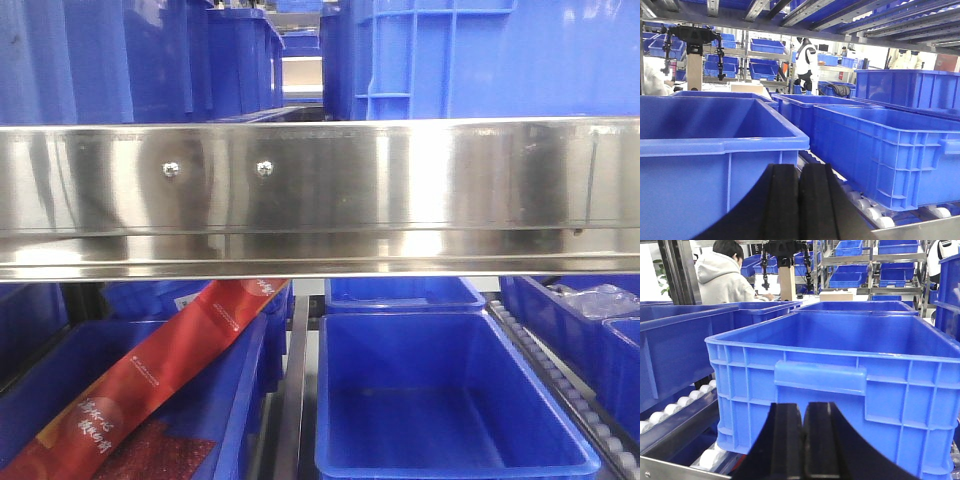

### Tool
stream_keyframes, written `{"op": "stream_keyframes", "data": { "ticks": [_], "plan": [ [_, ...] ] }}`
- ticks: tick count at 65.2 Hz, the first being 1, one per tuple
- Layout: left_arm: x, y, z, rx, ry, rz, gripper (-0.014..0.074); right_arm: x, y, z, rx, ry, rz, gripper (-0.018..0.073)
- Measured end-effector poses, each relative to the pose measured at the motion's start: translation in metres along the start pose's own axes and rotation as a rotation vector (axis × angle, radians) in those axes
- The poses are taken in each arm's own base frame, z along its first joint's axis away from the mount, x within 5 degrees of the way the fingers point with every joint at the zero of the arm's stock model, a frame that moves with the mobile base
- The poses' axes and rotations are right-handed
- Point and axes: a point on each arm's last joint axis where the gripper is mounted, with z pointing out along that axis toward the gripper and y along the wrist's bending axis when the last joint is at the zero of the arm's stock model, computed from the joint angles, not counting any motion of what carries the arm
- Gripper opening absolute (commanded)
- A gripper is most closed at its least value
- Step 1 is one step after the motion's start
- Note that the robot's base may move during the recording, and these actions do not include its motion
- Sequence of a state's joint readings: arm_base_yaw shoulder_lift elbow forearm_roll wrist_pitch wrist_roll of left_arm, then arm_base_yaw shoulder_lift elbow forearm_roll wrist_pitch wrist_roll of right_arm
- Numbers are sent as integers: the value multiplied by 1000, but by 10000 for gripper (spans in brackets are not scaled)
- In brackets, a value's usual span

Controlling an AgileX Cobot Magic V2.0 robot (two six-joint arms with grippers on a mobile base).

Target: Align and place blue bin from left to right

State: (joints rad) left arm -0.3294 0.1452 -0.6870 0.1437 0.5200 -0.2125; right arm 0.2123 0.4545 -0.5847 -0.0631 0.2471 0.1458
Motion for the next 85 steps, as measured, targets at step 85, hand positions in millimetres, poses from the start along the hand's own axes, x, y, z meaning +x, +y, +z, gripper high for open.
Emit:
{"op": "stream_keyframes", "data": {
  "ticks": [85],
  "plan": [
    [174,31,27,-369,78,90,-110,-1,0,0,-1,-6,0,-162]
  ]
}}
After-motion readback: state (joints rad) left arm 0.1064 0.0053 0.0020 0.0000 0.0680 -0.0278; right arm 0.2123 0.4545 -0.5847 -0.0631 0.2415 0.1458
